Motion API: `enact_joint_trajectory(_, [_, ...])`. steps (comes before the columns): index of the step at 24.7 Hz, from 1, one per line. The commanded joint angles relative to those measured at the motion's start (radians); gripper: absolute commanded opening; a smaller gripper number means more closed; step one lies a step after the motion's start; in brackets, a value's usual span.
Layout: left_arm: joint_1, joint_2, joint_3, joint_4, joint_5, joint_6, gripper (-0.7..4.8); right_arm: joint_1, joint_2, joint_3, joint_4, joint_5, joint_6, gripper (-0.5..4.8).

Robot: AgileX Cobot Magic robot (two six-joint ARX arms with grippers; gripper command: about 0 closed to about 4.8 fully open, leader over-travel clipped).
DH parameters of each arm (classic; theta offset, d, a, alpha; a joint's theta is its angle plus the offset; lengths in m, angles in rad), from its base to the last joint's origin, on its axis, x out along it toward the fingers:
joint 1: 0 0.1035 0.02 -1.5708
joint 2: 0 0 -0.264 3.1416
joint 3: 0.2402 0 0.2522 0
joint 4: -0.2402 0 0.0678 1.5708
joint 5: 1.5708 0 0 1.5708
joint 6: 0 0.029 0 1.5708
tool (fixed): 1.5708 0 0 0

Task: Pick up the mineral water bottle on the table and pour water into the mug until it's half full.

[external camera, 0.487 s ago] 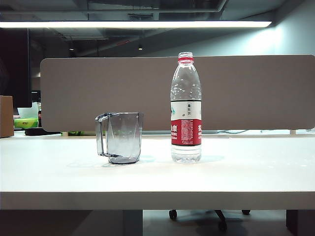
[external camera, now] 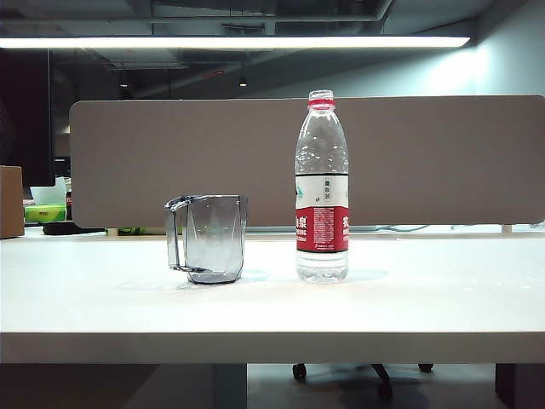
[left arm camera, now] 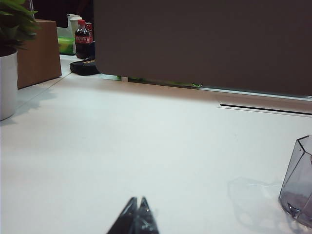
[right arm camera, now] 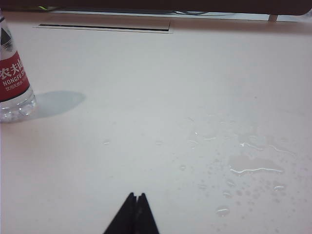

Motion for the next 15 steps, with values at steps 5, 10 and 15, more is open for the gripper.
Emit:
enact_joint_trajectory(5, [-0.001, 0.0, 0.119, 0.006, 0.163, -0.284, -0.05, 0.001, -0.002, 0.116, 0.037, -0.082, 0.314, -0.06])
enact_joint_trajectory(10, [-0.001, 0.004, 0.311, -0.114, 0.481, -0.298, -0.05, 0.001, 0.032, 0.394, -0.162, -0.268, 0.203, 0.09])
enact_joint_trajectory(15, [-0.001, 0.057, 0.356, -0.304, 0.536, -0.174, -0.05, 0.013, 0.327, 0.545, -0.085, -0.496, 0.117, 2.03])
